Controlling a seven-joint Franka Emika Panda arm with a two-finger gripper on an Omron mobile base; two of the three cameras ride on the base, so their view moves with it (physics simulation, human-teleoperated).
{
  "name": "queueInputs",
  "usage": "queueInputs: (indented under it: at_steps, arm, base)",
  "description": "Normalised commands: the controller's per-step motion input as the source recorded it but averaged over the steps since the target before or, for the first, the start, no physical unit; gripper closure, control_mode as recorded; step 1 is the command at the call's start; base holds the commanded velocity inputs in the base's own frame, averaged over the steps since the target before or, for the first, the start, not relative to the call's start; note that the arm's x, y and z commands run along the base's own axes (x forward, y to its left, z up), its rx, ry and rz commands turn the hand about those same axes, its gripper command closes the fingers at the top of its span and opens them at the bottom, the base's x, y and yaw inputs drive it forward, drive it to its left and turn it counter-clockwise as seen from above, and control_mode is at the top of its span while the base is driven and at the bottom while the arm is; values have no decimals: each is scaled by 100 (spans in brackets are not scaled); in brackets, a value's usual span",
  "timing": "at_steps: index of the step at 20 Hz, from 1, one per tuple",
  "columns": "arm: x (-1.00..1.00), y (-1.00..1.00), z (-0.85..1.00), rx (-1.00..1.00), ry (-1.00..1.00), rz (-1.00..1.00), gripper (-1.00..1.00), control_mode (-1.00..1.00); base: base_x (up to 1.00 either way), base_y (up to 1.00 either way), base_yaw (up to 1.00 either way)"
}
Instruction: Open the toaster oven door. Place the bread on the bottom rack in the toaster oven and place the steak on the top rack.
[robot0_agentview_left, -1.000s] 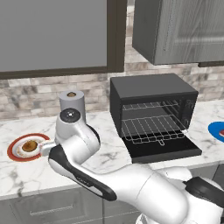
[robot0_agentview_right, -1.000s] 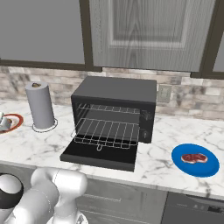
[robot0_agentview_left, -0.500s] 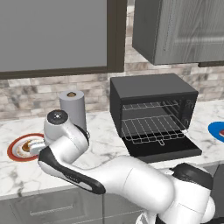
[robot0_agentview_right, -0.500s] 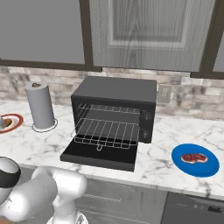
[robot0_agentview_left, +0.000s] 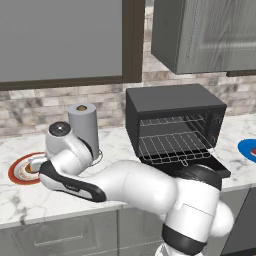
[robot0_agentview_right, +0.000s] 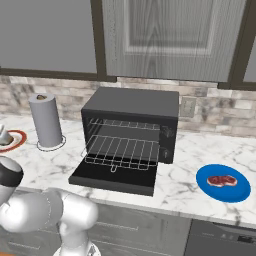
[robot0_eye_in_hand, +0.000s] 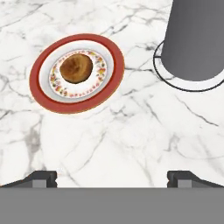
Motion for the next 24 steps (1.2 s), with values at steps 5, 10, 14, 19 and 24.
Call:
queueInputs:
  at_steps: [5, 10, 14, 19, 24]
  arm:
    - [32, 23, -9, -4, 2, 8, -100, -100]
    - [5, 24, -25, -5, -11, 5, -100, -100]
    - [23, 7, -9, 0, 0, 0, -100, -100]
    - [37, 12, -18, 0, 0, 0, -100, -100]
    - [31, 23, -21, 0, 0, 0, -100, -100]
  base:
    - [0, 0, 0]
    - [0, 0, 0]
    - [0, 0, 0]
    - [0, 0, 0]
    - [0, 0, 0]
